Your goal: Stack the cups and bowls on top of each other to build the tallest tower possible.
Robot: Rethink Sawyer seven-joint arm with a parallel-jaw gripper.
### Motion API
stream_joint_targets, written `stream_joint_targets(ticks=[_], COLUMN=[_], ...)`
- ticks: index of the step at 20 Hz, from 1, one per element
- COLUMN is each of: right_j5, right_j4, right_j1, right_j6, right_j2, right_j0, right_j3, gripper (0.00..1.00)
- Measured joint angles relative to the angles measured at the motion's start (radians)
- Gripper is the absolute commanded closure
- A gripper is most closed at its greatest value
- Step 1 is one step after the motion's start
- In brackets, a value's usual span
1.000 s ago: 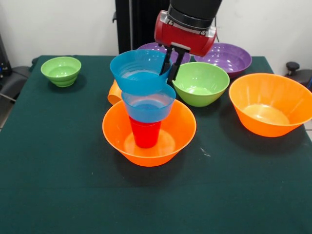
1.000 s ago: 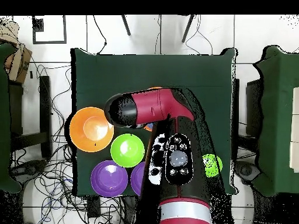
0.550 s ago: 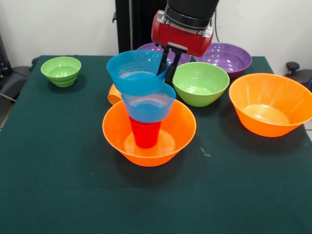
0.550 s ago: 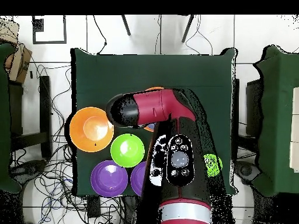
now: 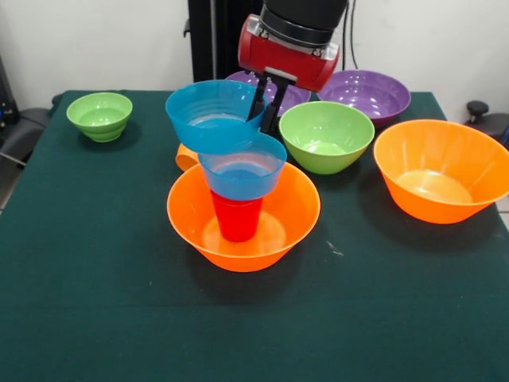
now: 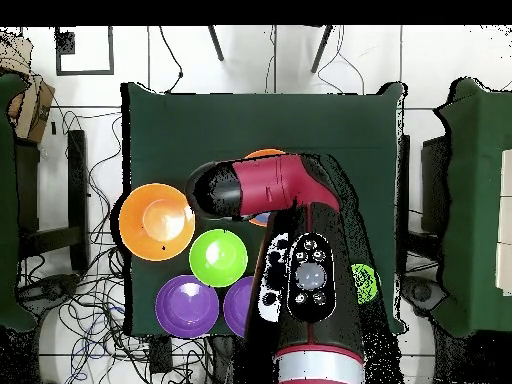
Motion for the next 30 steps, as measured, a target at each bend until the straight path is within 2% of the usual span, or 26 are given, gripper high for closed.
stream_joint_targets(ticks=[18, 30], right_j5=[-0.002, -0.002], right_j4=[0.0, 0.0], right_j1=[0.026, 0.047], right_j6=[0.0, 0.0], right_j2=[-0.029, -0.052], right_j0=[0.058, 0.06], right_j3=[0.0, 0.0], gripper=[1.0, 1.0])
